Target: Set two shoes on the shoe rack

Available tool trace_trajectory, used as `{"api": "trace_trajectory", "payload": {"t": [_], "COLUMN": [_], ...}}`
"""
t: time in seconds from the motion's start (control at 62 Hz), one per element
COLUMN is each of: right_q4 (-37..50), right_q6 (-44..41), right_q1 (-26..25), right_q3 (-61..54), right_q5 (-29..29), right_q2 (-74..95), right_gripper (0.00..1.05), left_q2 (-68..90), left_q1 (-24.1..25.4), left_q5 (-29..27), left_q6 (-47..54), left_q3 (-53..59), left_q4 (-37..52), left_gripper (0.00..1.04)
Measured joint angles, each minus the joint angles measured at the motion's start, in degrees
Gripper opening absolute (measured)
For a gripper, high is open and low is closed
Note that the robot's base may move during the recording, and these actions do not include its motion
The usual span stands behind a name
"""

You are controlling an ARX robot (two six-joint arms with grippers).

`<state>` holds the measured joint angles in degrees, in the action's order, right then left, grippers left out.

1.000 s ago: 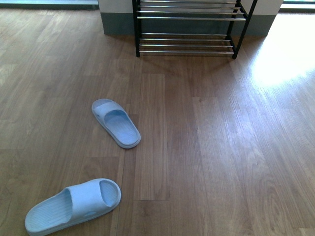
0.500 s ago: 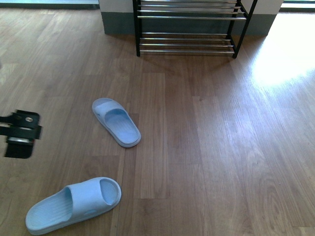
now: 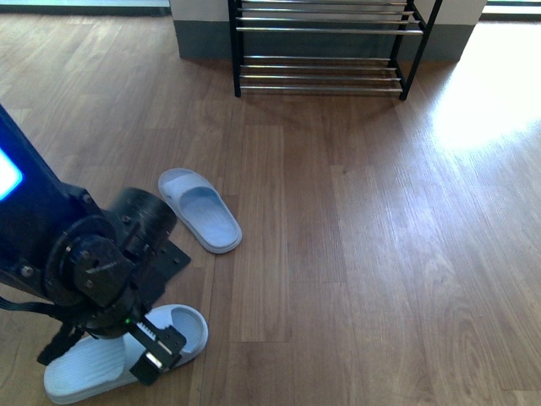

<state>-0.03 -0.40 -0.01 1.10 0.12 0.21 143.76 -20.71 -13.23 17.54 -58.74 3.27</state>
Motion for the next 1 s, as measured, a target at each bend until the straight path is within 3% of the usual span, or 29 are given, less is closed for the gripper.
{"api": "trace_trajectory", "payload": {"t": [0.371, 0.468, 0.758, 1.0], "right_q4": [0.0, 0.0, 0.0, 0.0], "right_q6": [0.0, 0.0, 0.0, 0.0], "right_q1": [0.0, 0.0, 0.0, 0.0], "right_q3": [0.0, 0.0, 0.0, 0.0], "right_q5": [0.0, 0.0, 0.0, 0.0], "right_q2": [0.0, 0.0, 0.0, 0.0], "right_gripper": [0.96, 0.96, 0.96, 0.96], "left_q2": [4.7, 6.0, 11.8, 14.9], "left_q1": [0.0, 0.7, 2.5, 1.1], "left_q5": [6.0, 3.1, 1.4, -0.9], "left_q6": [5.1, 7.4, 7.9, 10.0], "left_q3": [-4.8, -5.6, -12.1, -12.2], "left_q4": [-6.5, -6.8, -11.1, -7.0], "left_gripper": [0.95, 0.95, 0.95, 0.95]}}
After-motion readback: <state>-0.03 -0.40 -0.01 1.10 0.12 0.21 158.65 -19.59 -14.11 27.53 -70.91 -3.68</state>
